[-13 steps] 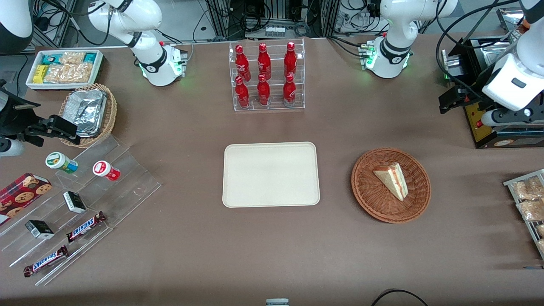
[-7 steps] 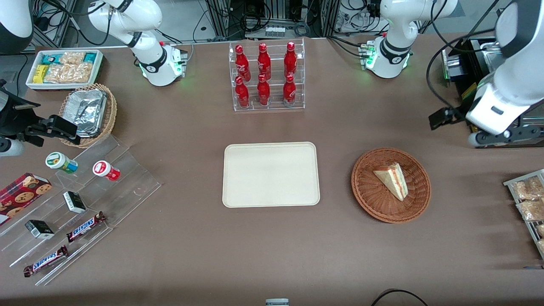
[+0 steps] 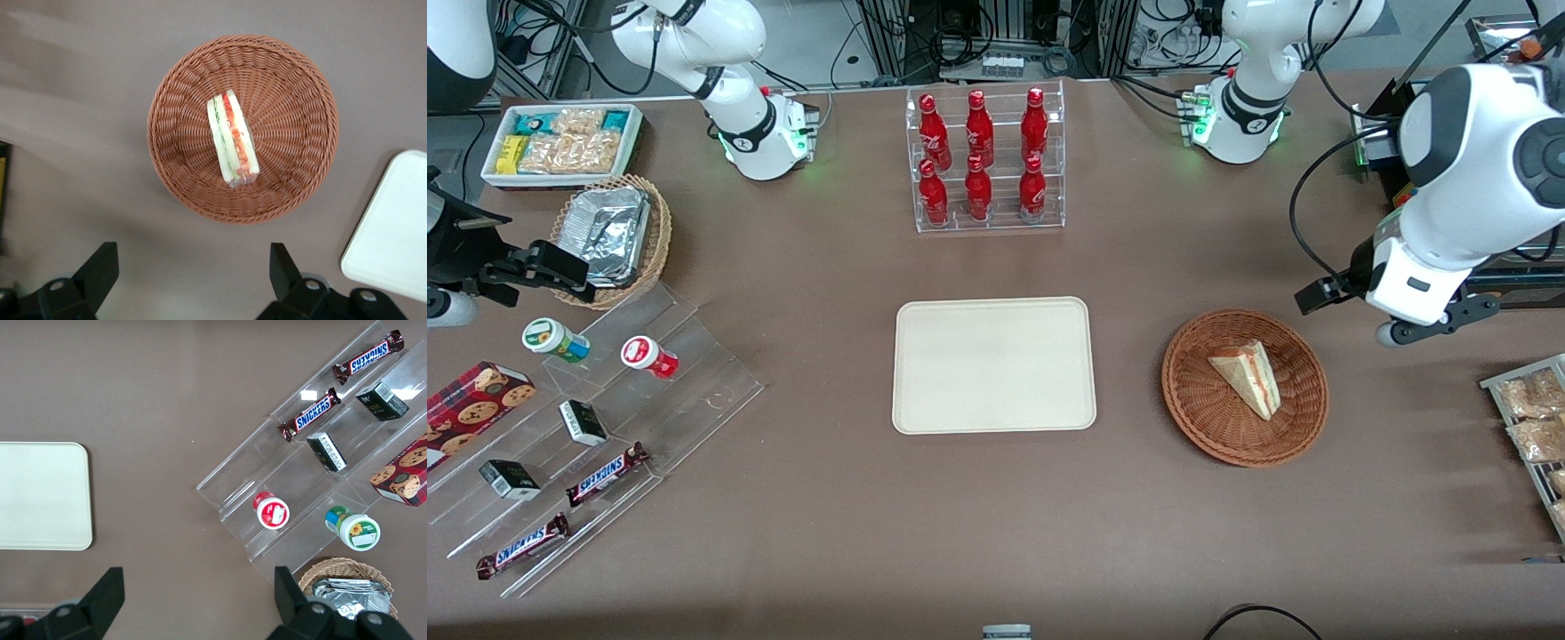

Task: Place sandwich from basket to tray
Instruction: 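Move the left gripper over the sandwich in the wicker basket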

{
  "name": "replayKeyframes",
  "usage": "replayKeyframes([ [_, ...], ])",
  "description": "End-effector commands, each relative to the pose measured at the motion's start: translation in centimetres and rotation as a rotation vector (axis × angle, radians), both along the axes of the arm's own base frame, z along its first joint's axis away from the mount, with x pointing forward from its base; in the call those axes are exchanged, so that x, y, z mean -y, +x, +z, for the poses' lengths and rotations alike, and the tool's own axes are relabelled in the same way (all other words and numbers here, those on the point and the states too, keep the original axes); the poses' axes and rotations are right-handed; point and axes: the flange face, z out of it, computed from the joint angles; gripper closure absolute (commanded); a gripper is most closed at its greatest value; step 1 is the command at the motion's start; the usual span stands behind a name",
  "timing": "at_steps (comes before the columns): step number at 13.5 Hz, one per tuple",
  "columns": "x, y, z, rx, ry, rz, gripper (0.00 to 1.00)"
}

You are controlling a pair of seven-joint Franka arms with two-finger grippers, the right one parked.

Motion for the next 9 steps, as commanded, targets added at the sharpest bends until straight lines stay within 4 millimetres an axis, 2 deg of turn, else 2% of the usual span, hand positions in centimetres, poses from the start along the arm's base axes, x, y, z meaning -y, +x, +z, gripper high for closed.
replayKeyframes([
  [1,0.6,-0.5,-2.2,0.032,0.011,0.090,0.00],
  [6,1.4,0.4,-5.9,0.031,0.011,0.180,0.00],
  [9,1.7,0.1,-7.8,0.059,0.018,0.161,0.00],
])
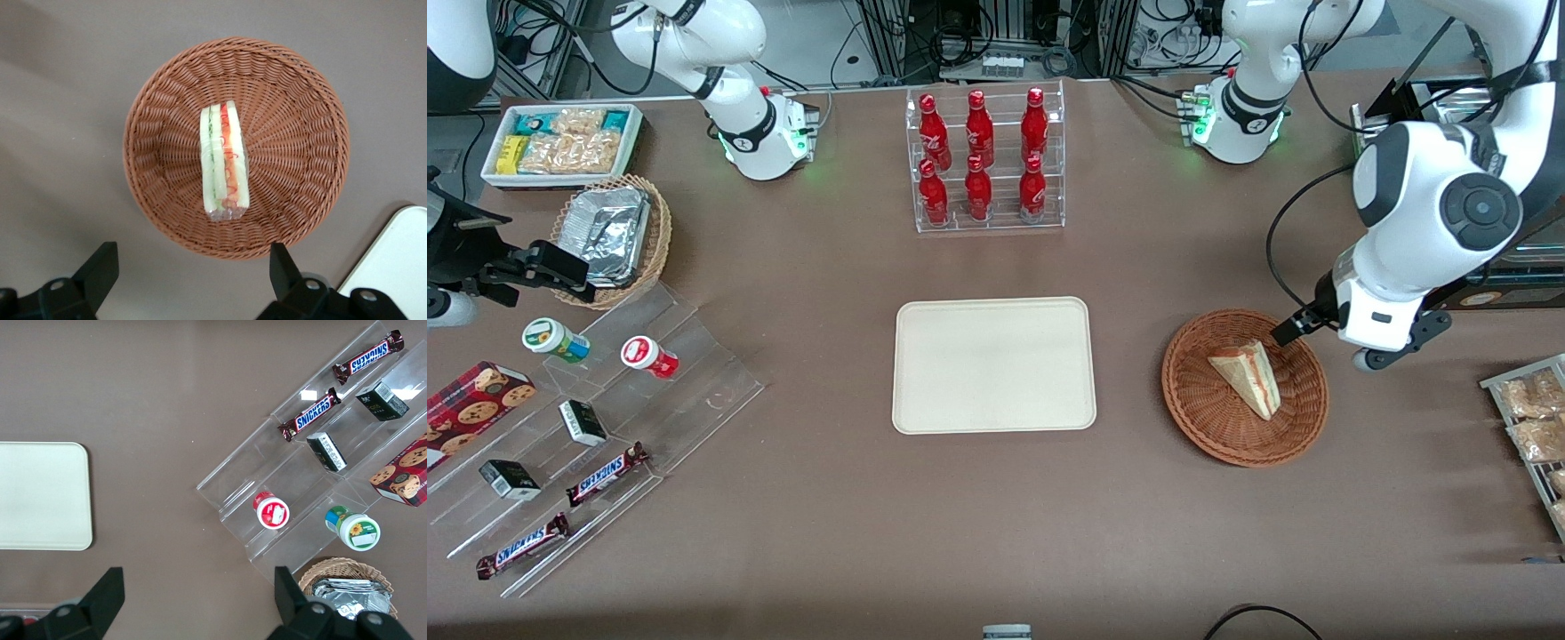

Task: Place sandwich from basket to tray
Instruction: 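Lower the left gripper and close it on the wrapped sandwich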

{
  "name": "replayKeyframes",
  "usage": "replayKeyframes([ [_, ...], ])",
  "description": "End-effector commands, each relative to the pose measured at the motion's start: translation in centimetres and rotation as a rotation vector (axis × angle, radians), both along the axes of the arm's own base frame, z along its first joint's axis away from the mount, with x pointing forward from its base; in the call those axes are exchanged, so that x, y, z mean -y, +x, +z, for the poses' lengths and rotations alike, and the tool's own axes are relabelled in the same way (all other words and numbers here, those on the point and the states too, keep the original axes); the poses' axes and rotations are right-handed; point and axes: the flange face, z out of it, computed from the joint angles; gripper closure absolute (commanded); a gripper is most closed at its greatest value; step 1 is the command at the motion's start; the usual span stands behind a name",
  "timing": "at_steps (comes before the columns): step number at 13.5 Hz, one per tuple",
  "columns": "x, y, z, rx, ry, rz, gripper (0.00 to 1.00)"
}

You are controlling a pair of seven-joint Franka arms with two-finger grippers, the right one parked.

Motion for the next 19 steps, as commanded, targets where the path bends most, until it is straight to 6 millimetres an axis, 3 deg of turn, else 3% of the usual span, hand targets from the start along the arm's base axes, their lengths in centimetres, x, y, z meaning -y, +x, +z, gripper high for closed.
replayKeyframes([
  [1,1.0,-0.6,-1.8,0.021,0.034,-0.015,0.00],
  [4,1.1,-0.9,-3.6,0.052,0.031,-0.013,0.00],
  [7,1.3,-0.6,-6.3,0.061,0.025,0.097,0.00],
  [19,2.4,-0.2,-13.9,-0.006,0.016,0.081,0.01],
])
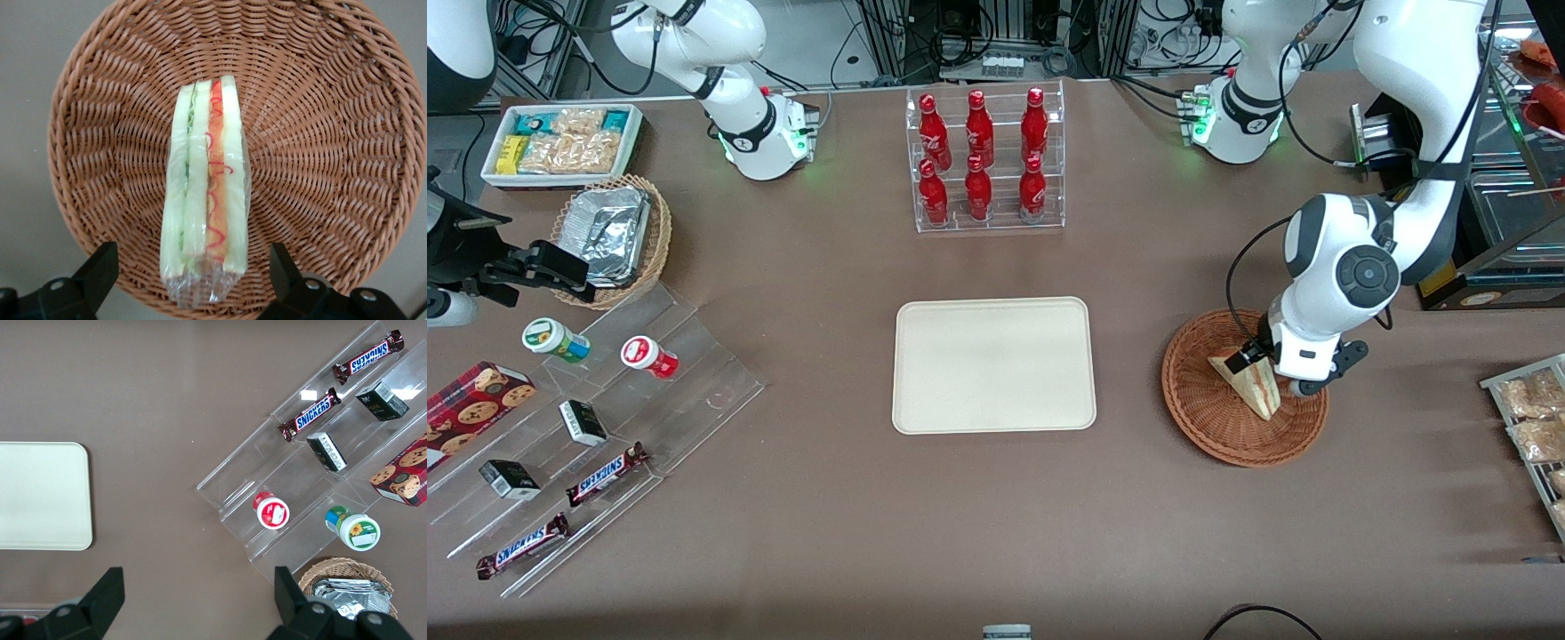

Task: Place sandwich from basket to tray
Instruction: 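Lower the left gripper and close it on the wrapped sandwich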

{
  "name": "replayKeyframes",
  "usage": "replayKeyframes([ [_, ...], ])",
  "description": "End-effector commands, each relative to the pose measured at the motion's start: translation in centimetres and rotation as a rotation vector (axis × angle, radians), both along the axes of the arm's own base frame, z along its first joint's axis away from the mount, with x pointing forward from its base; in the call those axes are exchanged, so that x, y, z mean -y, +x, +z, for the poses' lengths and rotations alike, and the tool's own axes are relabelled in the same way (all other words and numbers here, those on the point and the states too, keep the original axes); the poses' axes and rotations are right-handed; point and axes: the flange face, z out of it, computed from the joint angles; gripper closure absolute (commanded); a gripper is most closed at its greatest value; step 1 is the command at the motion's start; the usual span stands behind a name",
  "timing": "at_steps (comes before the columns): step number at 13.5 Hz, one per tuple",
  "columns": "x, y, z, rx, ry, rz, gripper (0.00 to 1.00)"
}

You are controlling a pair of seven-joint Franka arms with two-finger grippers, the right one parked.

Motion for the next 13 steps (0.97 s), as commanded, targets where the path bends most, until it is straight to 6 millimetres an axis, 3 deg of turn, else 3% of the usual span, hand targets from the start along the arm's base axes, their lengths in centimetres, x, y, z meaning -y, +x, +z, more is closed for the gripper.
replayKeyframes([
  [1,0.4,0.2,-0.7,0.014,0.009,0.005,0.07],
  [6,0.4,-0.3,-0.9,0.005,0.012,0.008,0.77],
  [8,0.3,-0.3,-0.6,0.006,0.013,0.012,0.98],
  [13,0.3,0.1,2.1,-0.011,0.054,-0.036,1.00],
])
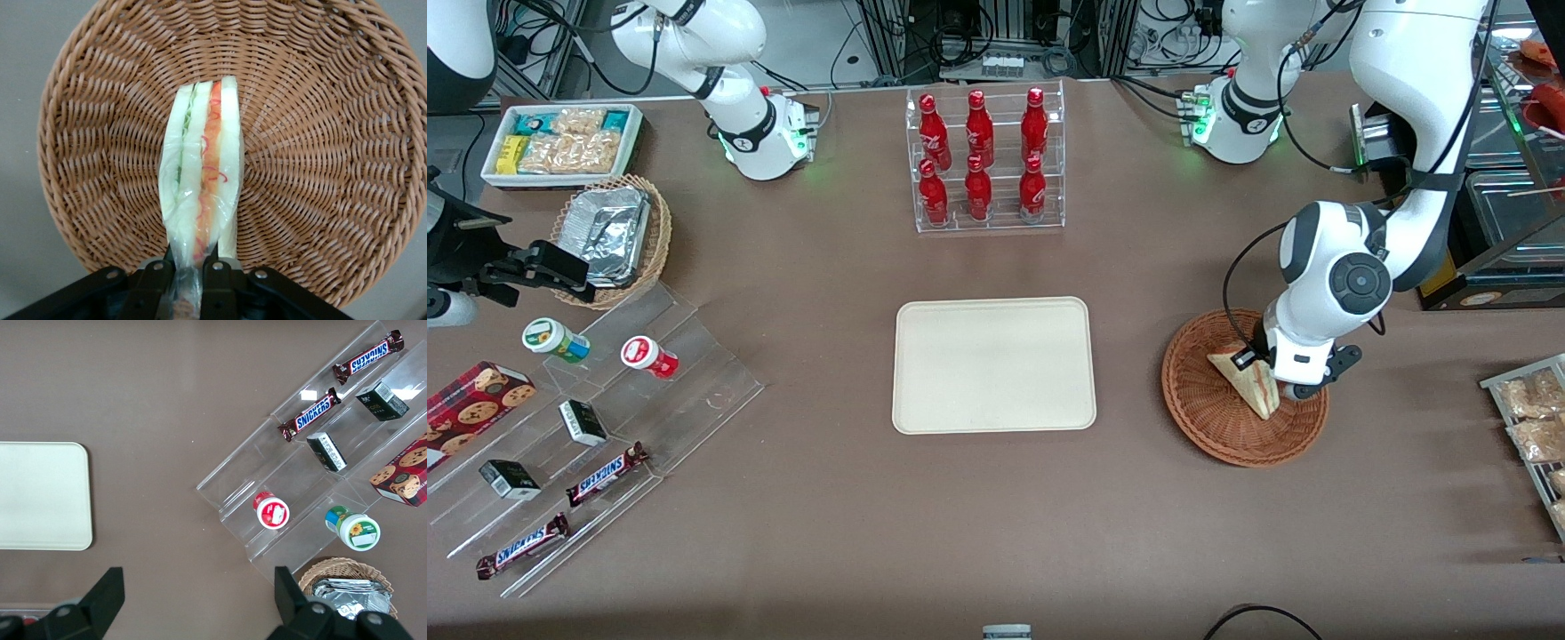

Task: Place sandwich from basket to tray
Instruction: 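Lift the sandwich and carry it toward the cream tray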

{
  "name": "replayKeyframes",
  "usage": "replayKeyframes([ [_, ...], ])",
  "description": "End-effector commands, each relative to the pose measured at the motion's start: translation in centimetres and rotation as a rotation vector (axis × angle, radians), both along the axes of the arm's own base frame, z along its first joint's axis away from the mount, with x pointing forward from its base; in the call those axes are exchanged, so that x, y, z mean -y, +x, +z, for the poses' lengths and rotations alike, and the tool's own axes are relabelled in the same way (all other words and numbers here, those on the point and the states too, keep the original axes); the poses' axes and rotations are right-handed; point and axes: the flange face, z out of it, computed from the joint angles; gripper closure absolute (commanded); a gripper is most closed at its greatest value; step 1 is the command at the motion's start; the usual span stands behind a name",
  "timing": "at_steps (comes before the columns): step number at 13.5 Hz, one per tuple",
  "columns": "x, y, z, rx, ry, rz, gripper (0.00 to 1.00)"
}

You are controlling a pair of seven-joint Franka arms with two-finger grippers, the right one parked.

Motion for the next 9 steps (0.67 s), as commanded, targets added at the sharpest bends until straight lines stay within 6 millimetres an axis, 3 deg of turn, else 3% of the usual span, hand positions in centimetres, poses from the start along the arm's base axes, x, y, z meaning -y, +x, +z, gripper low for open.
replayKeyframes([
  [1,0.3,0.2,3.2,-0.022,0.077,-0.056,1.00],
  [6,3.6,1.4,9.6,-0.057,0.106,-0.198,1.00],
  [9,6.4,1.8,12.2,-0.038,0.076,-0.245,1.00],
])
